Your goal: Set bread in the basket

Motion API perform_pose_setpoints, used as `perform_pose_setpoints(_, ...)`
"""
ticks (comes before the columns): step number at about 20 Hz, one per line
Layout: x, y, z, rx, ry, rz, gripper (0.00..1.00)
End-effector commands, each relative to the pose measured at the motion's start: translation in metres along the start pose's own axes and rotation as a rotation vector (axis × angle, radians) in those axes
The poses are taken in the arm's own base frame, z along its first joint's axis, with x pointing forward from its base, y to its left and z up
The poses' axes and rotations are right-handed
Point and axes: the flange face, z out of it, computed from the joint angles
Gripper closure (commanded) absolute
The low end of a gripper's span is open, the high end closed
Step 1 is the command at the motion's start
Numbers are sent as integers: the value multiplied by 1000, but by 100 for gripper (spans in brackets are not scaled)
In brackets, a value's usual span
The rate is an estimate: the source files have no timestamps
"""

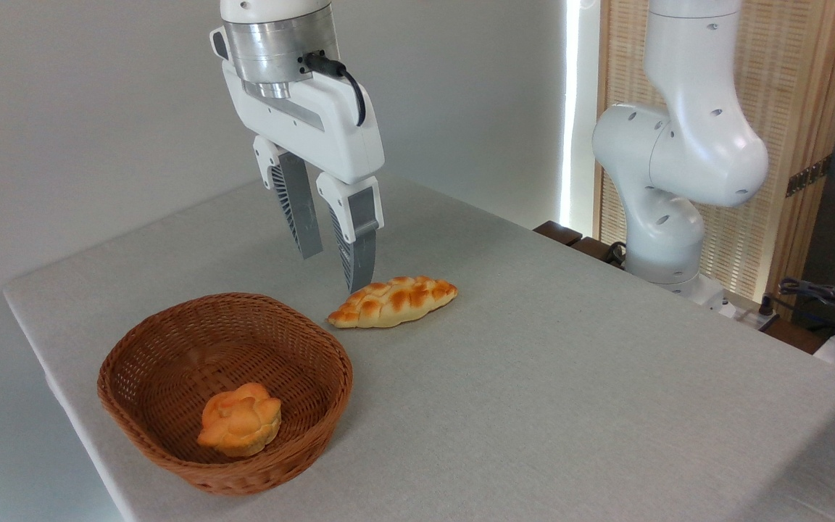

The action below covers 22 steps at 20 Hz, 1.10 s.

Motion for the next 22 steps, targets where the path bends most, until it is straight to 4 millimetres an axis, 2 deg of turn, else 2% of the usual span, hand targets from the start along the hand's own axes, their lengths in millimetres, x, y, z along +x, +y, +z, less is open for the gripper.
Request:
perform_pose_setpoints(1,-4,-1,-3,-10,-4,-5,0)
perform_pose_setpoints(8,-7,-5,-4,-5,2,-8,0)
perform_pose_setpoints(14,-14,2,-13,5,21,-18,0)
perform_pose_setpoints(16,-12,15,-4,-14,18,-2,0)
perform_pose_setpoints(18,-1,42,14,-13,20,43,0)
perform_pose_setpoints(20,-5,64,29,-1,55,67,0)
perform_pose_setpoints(22,-3,95,55,3,74,123,0)
